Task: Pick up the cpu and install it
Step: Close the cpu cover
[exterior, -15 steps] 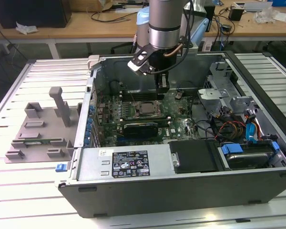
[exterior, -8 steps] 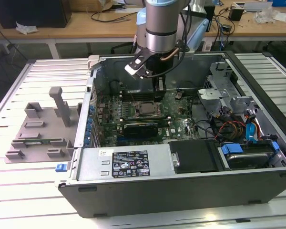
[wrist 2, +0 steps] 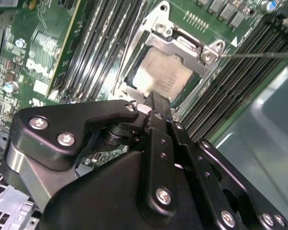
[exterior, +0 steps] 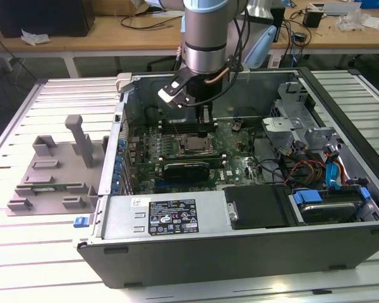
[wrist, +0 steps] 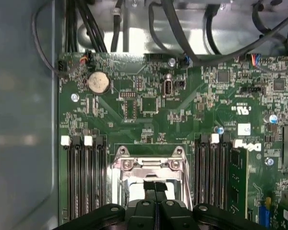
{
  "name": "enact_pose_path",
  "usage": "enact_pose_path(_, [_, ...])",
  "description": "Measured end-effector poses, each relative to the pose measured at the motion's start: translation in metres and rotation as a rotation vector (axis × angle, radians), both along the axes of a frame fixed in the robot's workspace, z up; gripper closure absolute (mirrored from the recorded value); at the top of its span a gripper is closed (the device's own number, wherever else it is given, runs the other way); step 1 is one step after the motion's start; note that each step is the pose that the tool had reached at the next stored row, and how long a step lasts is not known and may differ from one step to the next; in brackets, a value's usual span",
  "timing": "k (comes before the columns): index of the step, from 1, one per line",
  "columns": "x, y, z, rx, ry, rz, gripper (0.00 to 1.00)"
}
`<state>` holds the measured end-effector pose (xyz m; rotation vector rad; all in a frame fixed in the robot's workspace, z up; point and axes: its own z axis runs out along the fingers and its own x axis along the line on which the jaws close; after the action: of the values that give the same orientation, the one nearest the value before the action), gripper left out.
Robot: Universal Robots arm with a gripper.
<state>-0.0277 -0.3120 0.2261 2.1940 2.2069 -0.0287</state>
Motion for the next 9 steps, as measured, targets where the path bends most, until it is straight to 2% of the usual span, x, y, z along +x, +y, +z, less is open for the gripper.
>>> enact_pose_path(5, [-0.0077,-0.0009,-0.0038,0.0,0.0,0.0,0.89])
enact_pose_path(9, [-0.0083,-0.0009,-0.0044,-0.0003,0.0,0.0,0.89])
